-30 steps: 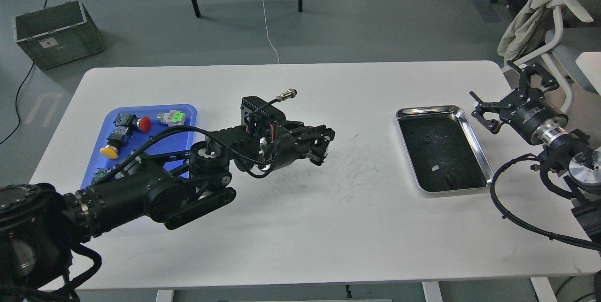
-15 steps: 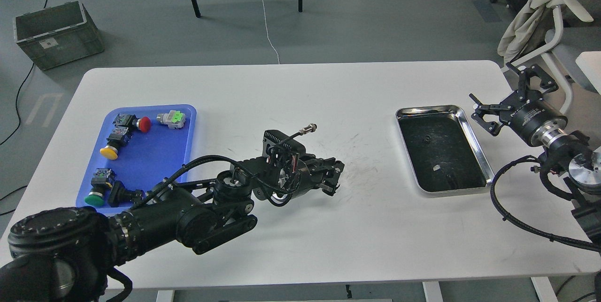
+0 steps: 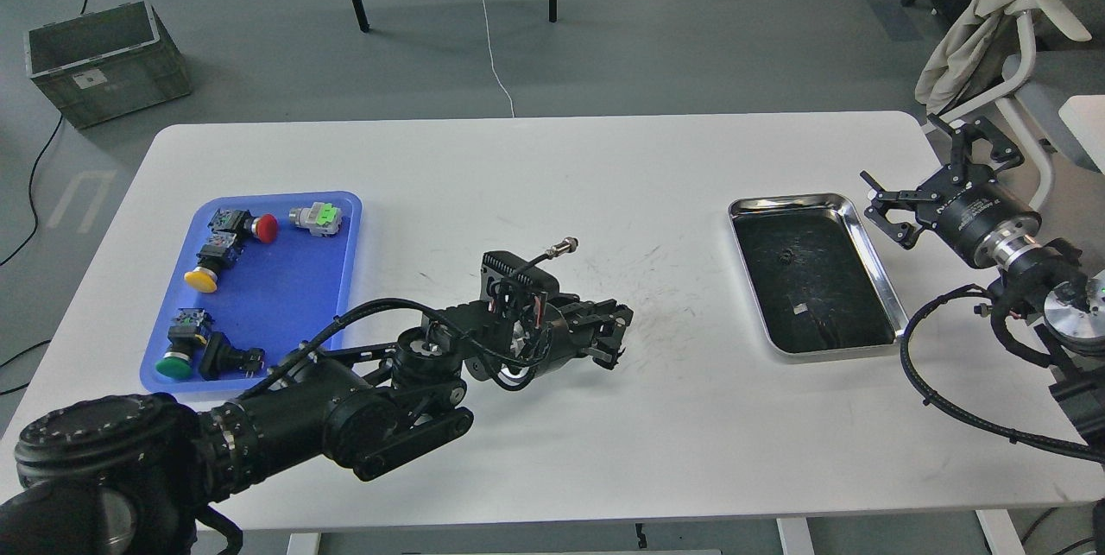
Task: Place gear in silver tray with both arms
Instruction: 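Carry the gear with the left gripper to the table centre, then open the left gripper to drop the gear, withdraw the arm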
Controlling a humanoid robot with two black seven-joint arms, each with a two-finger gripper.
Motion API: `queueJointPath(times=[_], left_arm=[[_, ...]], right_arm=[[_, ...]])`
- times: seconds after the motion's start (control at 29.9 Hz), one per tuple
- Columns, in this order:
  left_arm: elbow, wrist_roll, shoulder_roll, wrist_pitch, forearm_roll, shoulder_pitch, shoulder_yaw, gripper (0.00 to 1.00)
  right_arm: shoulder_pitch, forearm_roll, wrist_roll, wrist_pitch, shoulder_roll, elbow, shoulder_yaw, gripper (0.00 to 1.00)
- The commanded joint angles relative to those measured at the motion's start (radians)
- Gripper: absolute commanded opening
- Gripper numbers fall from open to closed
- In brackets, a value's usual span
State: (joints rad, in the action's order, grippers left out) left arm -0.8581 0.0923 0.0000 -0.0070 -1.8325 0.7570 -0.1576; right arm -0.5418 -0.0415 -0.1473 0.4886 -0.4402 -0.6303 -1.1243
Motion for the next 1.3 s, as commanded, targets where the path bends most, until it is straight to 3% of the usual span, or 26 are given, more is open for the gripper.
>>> queueJointPath(times=[0.0, 0.2, 0.53, 0.74, 1.07, 1.27], left_arm=[[-0.019, 0.004, 0.0, 0.021, 0.005, -0.001, 0.0, 0.22], [-0.09, 0.014, 0.0, 0.038, 0.061, -0.002, -0.002, 0.33], [-0.081, 0.029, 0.0, 0.094, 0.119, 0.001, -0.003, 0.86], [-0.041, 0.03, 0.0, 0.094, 0.125, 0.004, -0.06, 0.94], [-0.004, 0.026, 0.0, 0.094, 0.384, 0.062, -0.361, 0.96], [-0.018, 0.027, 0.205, 0.093, 0.611, 0.076, -0.48, 0.96]], right_arm=[[0.0, 0.0, 0.0, 0.0, 0.0, 0.0, 0.001, 0.96], [0.0, 0.0, 0.0, 0.0, 0.001, -0.003, 0.001, 0.96], [0.0, 0.0, 0.0, 0.0, 0.001, -0.005, 0.003, 0.96], [-0.004, 0.003, -0.002, 0.0, 0.001, -0.008, 0.005, 0.96], [-0.131, 0.014, -0.005, 0.0, -0.002, -0.04, 0.17, 0.96], [-0.243, 0.055, -0.009, 0.0, -0.003, -0.097, 0.36, 0.96]])
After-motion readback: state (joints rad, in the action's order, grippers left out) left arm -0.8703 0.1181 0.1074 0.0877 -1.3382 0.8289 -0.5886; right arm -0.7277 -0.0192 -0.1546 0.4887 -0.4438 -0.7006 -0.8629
